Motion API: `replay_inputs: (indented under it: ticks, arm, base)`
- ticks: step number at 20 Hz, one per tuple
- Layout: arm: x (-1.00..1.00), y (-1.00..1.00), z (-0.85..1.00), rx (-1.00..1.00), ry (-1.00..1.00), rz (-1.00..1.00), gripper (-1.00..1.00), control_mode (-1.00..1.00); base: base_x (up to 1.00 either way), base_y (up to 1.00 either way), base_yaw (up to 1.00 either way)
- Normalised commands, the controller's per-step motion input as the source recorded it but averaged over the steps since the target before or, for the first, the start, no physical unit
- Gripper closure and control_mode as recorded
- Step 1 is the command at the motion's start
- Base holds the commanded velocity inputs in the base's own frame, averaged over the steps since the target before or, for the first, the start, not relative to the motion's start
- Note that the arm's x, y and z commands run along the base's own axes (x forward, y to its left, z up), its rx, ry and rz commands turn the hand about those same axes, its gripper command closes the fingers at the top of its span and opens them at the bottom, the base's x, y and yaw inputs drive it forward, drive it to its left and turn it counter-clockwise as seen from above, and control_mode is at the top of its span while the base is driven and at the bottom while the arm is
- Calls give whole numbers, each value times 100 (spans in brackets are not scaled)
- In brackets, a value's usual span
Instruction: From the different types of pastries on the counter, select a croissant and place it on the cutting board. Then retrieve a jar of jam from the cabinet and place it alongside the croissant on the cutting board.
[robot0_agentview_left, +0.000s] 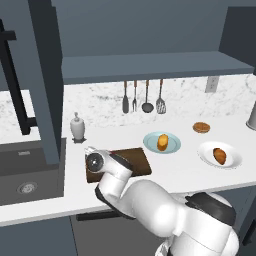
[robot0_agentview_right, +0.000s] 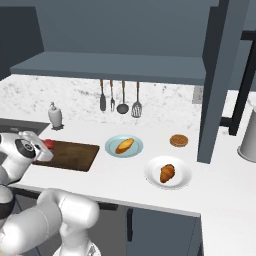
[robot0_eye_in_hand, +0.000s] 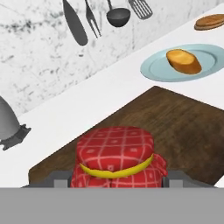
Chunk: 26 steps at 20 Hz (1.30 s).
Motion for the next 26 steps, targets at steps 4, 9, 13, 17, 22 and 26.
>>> replay_inputs:
  ticks: [4,9,13,17,22,26]
  arm:
    - [27,23,0,0,0,0,100,-100]
    - [23,4,-31,-5,0,0,100,-100]
    - [0,5,-7,0,0,1,100,-100]
    - [3,5,-17,0,5,0,100,-100]
    - [7,0,-28,1,13,0,100,-100]
    - [11,0,-37,0,13,0,100,-100]
  base:
    - [0,0,0]
    - [0,0,0]
    - [0,0,0]
    - [0,0,0]
    - [0,0,0]
    - [0,0,0]
